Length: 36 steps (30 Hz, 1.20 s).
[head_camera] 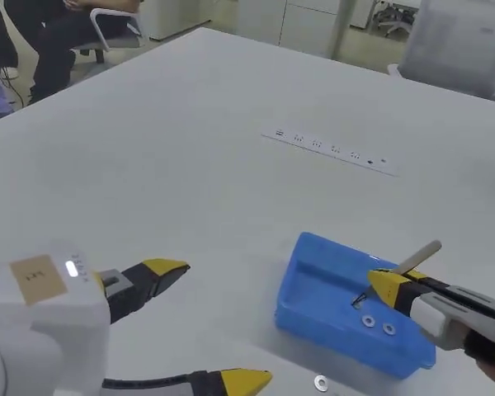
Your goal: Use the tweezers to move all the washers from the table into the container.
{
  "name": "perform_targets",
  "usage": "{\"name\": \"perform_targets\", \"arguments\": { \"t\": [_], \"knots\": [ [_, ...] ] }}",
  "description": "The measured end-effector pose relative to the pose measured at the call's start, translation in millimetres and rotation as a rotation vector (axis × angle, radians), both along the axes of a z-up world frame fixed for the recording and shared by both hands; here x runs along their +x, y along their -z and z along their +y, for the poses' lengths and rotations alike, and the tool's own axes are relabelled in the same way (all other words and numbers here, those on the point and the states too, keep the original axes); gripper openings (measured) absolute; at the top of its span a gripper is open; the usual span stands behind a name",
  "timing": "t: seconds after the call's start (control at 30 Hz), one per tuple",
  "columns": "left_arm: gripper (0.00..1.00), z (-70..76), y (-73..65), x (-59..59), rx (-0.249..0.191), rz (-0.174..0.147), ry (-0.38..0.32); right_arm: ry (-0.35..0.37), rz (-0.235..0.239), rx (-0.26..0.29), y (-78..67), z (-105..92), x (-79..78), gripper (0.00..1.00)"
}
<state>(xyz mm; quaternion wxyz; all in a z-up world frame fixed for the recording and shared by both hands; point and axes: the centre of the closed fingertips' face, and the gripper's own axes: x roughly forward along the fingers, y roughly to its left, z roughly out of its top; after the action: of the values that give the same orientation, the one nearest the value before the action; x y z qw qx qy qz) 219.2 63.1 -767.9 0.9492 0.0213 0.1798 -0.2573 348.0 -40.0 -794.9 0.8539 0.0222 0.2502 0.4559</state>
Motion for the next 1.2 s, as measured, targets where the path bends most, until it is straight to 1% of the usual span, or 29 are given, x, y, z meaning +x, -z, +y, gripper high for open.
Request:
{"name": "perform_targets", "arguments": {
  "t": [0.23,0.5,0.6,0.93,1.07,1.2],
  "knots": [
    [0.73,-0.9,1.2,-0.3,0.005,0.005,0.004,-0.018,0.007,-0.029,11.1,-0.7,6.4,0.03],
    [0.73,1.0,1.8,0.2,0.001,0.009,-0.005,-0.031,-0.002,-0.065,20.5,1.5,5.4,0.03],
    [0.73,0.8,2.7,-0.2,0.005,0.012,-0.002,-0.037,0.006,-0.075,25.4,2.2,4.9,0.03],
    [0.73,1.3,3.3,-0.8,0.006,0.015,0.0,-0.057,-0.003,-0.097,30.7,7.8,4.3,0.03],
    [0.73,1.8,3.3,-0.6,0.005,0.015,-0.001,-0.073,-0.013,-0.12,34.1,9.7,2.0,0.03],
    [0.73,2.4,3.4,-0.4,0.006,0.015,-0.003,-0.081,-0.025,-0.126,33.9,10.5,1.6,0.03]
  ]
}}
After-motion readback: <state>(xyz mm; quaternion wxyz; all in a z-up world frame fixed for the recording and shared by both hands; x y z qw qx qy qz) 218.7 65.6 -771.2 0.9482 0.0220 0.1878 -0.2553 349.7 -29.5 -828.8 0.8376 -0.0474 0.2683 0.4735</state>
